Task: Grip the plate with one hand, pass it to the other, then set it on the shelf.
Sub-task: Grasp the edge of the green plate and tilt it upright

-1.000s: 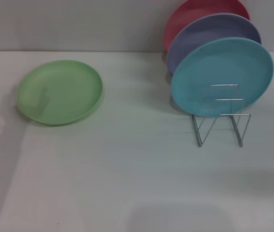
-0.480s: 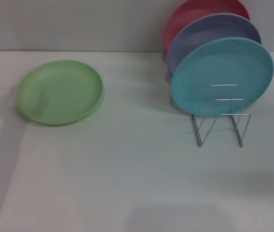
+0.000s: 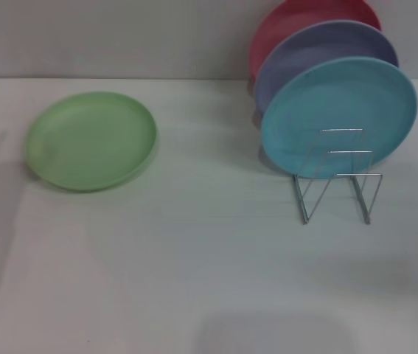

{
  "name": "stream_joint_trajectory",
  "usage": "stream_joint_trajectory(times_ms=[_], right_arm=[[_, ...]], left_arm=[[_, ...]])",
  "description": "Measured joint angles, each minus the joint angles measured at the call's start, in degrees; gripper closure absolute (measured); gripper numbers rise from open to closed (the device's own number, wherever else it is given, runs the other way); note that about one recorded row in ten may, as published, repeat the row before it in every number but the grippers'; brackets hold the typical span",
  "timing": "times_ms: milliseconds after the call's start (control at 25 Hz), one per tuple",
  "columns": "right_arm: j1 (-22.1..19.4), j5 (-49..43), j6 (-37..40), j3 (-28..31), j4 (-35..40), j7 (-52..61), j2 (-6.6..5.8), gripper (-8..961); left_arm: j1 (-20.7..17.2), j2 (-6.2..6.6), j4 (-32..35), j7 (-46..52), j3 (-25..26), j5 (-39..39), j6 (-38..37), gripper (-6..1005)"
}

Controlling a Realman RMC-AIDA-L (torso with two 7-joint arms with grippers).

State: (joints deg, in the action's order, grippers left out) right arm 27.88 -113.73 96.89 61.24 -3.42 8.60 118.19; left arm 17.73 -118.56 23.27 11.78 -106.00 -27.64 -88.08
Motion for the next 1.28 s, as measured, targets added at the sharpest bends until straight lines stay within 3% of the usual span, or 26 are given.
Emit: stream_joint_trajectory(times_ms=[240,480,800,1200,1280], right_arm=[[0.03,-0.08,-3.76,-0.34,-1.27,-0.75,0.90,346],[0.13,-0.57,-8.87,-0.62,-2.83,-0.84,0.97,346],[1.17,-0.87,-8.91,-1.96,-4.38,-4.28,0.82,346],[1.90,-0.88,-8.69,-2.50,-4.28,-4.30,0.65,346],[2.39,-0.88,-9.01,-2.51,-3.92,-4.31,0.60,346]], left_arm=[[0.26,0.17,-2.63,-0.12,1.96,0.07,0.34,140],[1.17,0.36,-5.05,-0.22,6.56,0.24,1.22,139],[1.96,0.13,-5.09,-0.30,6.51,0.39,2.91,139],[4.81,0.00,-3.39,-0.46,6.17,0.95,12.28,139],[5.23,0.27,0.55,-1.27,7.31,3.40,21.22,139]])
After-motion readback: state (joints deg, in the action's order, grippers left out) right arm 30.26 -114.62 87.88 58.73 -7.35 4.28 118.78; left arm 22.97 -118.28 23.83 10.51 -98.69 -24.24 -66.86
